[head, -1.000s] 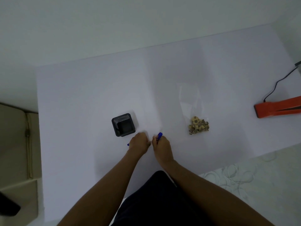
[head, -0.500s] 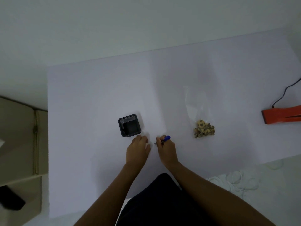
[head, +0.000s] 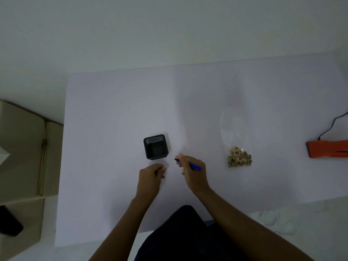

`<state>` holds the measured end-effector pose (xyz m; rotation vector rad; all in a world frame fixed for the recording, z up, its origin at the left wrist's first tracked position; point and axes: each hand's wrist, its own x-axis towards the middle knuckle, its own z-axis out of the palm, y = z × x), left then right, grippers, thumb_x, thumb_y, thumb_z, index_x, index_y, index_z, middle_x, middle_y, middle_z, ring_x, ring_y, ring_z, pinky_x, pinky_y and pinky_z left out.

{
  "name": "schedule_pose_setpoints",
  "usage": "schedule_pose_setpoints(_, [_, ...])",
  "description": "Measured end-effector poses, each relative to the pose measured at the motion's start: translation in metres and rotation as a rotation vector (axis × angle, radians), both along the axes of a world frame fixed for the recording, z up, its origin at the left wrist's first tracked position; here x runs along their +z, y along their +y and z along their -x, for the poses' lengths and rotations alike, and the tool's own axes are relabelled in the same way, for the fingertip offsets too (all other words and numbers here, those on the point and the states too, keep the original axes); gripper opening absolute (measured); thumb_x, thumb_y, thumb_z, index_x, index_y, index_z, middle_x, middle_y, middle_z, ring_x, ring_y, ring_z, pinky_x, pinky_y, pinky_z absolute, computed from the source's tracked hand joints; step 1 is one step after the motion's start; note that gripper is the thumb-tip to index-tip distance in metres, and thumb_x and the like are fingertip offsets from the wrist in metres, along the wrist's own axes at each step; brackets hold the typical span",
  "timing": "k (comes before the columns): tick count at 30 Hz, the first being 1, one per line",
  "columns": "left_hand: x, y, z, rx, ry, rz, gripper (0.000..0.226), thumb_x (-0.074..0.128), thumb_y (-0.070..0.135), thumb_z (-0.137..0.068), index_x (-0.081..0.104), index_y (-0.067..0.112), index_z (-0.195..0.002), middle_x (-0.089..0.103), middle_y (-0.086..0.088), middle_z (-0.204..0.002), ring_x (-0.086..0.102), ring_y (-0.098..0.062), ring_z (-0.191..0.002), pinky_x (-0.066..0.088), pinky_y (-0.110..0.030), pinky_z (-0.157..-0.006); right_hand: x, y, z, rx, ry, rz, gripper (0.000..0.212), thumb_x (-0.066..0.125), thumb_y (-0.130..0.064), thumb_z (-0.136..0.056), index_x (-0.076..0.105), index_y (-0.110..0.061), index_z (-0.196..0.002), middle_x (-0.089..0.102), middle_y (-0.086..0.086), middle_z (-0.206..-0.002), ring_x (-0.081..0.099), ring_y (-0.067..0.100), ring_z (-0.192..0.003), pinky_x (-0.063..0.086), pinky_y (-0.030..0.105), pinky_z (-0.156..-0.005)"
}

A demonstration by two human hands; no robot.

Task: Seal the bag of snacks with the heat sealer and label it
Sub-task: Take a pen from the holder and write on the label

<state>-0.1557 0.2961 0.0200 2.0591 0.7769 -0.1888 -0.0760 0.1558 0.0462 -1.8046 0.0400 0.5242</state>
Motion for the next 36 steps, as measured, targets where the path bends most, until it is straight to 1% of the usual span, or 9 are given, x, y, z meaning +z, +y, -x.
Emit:
schedule_pose_setpoints(3, [0.051,-0.002,-0.006,0.268,-0.131,0.339,0.019,0.053,0.017,-0.100,0.071,0.013,-0.106,0.073,0.000,-0.083,0.070,-0.007,-0.071,0.056,-0.018,-0.059,0.051,0.003,-0.009,-0.045,0.101,-0.136,0.038,0.049,-0.038,-0.099,0.076,-0.016,-0.084,0.072,0.009,-0.071,0.061,0.014,-0.054,0.048,0.020,-0.048])
schedule_pose_setpoints(5, [0.080,0.001,-0.007,0.408,-0.201,0.547,0.022,0.050,0.020,-0.101,0.071,0.015,-0.105,0.073,-0.006,-0.083,0.069,-0.012,-0.071,0.055,-0.022,-0.057,0.079,0.002,-0.015,-0.051,0.108,-0.246,0.042,0.049,-0.038,-0.097,0.076,-0.010,-0.084,0.069,0.012,-0.068,0.056,0.015,-0.053,0.041,0.021,-0.045])
schedule_pose_setpoints(8, [0.111,0.005,-0.008,0.435,-0.254,0.679,0.025,0.049,0.021,-0.100,0.070,0.011,-0.108,0.071,-0.007,-0.082,0.068,-0.014,-0.070,0.054,-0.024,-0.056,0.109,0.004,-0.024,-0.057,0.076,-0.322,0.037,0.056,-0.033,-0.098,0.076,-0.012,-0.075,0.068,0.010,-0.065,0.058,0.015,-0.056,0.040,0.020,-0.047])
schedule_pose_setpoints(14, [0.143,0.005,-0.018,0.369,-0.282,0.656,0.025,0.053,0.028,-0.094,0.071,0.015,-0.105,0.072,-0.005,-0.080,0.069,-0.015,-0.070,0.055,-0.024,-0.057,0.134,0.018,-0.031,-0.040,-0.013,-0.310,0.039,0.054,-0.026,-0.101,0.076,-0.021,-0.069,0.066,0.021,-0.065,0.058,0.018,-0.054,0.041,0.022,-0.047])
schedule_pose_setpoints(18, [0.150,0.005,-0.022,0.365,-0.285,0.641,0.021,0.052,0.025,-0.096,0.071,0.018,-0.102,0.073,-0.002,-0.077,0.069,-0.014,-0.068,0.055,-0.023,-0.056,0.138,0.022,-0.030,-0.048,-0.041,-0.280,0.038,0.052,-0.026,-0.099,0.075,-0.018,-0.071,0.066,0.014,-0.061,0.057,0.017,-0.053,0.042,0.021,-0.047])
schedule_pose_setpoints(22, [0.153,0.006,-0.024,0.355,-0.283,0.632,0.020,0.051,0.022,-0.097,0.070,0.020,-0.099,0.073,0.002,-0.074,0.070,-0.013,-0.067,0.055,-0.023,-0.054,0.136,0.023,-0.030,-0.063,-0.074,-0.266,0.039,0.052,-0.024,-0.102,0.075,-0.015,-0.071,0.065,0.017,-0.061,0.058,0.018,-0.054,0.043,0.022,-0.048])
schedule_pose_setpoints(24, [0.154,0.005,-0.025,0.352,-0.283,0.626,0.020,0.051,0.021,-0.098,0.070,0.019,-0.098,0.074,0.002,-0.074,0.070,-0.013,-0.066,0.055,-0.023,-0.054,0.137,0.024,-0.031,-0.079,-0.080,-0.266,0.039,0.052,-0.023,-0.102,0.074,-0.012,-0.072,0.066,0.011,-0.059,0.058,0.016,-0.053,0.044,0.022,-0.048])
schedule_pose_setpoints(28, [0.157,0.004,-0.027,0.365,-0.285,0.627,0.020,0.051,0.020,-0.098,0.071,0.019,-0.096,0.074,0.002,-0.073,0.070,-0.013,-0.066,0.055,-0.023,-0.053,0.140,0.024,-0.031,-0.117,-0.101,-0.265,0.038,0.052,-0.025,-0.100,0.074,-0.014,-0.070,0.066,0.008,-0.059,0.058,0.015,-0.053,0.045,0.022,-0.049])
schedule_pose_setpoints(36, [0.161,0.004,-0.029,0.380,-0.284,0.652,0.022,0.049,0.019,-0.098,0.070,0.016,-0.097,0.073,0.003,-0.072,0.069,-0.013,-0.064,0.054,-0.022,-0.052,0.138,0.030,-0.030,-0.187,-0.132,-0.270,0.043,0.051,-0.021,-0.102,0.071,-0.002,-0.069,0.060,0.000,-0.050,0.054,0.010,-0.048,0.045,0.018,-0.051])
